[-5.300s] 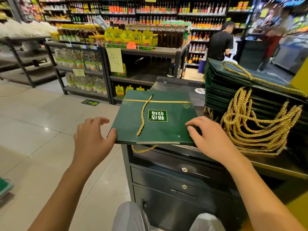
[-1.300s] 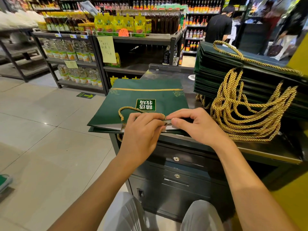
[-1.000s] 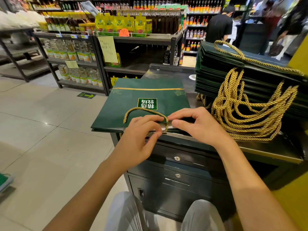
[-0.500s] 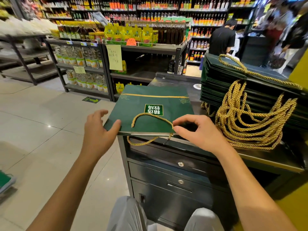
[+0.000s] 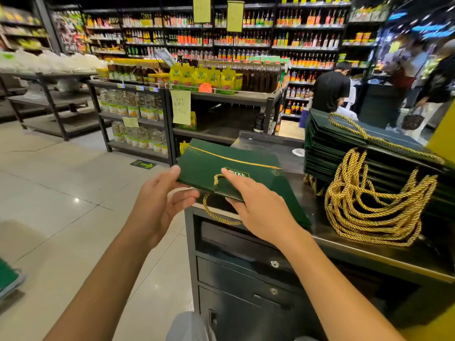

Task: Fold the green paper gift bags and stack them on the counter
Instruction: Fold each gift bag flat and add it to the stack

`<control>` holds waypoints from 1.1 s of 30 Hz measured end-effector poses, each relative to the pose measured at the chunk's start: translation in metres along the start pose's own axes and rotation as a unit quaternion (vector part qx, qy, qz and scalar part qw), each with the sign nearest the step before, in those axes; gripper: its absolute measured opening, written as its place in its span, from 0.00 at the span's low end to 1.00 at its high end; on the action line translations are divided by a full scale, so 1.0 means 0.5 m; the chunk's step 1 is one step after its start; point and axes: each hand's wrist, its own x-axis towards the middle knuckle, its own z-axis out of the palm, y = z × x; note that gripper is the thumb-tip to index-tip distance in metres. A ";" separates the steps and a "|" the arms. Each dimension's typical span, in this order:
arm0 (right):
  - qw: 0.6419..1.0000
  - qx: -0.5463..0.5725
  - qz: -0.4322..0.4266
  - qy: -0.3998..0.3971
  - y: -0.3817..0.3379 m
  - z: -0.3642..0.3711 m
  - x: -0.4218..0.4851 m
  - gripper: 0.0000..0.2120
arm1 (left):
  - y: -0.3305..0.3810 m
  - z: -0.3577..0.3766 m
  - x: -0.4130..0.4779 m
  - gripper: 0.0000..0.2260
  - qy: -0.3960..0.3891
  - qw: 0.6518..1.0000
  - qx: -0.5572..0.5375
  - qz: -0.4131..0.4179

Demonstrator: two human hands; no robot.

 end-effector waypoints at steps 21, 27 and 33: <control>0.610 0.733 0.187 0.239 -0.047 -0.037 0.009 0.32 | -0.069 0.004 -0.013 0.14 -0.038 0.996 -0.071 -0.049; 0.746 0.626 0.210 0.083 -0.002 -0.011 -0.033 0.13 | -0.045 -0.076 0.033 0.14 0.029 0.999 0.025 -0.005; 0.830 0.481 0.281 -0.039 0.047 -0.017 -0.061 0.10 | -0.047 -0.098 0.070 0.11 0.044 0.991 0.119 -0.029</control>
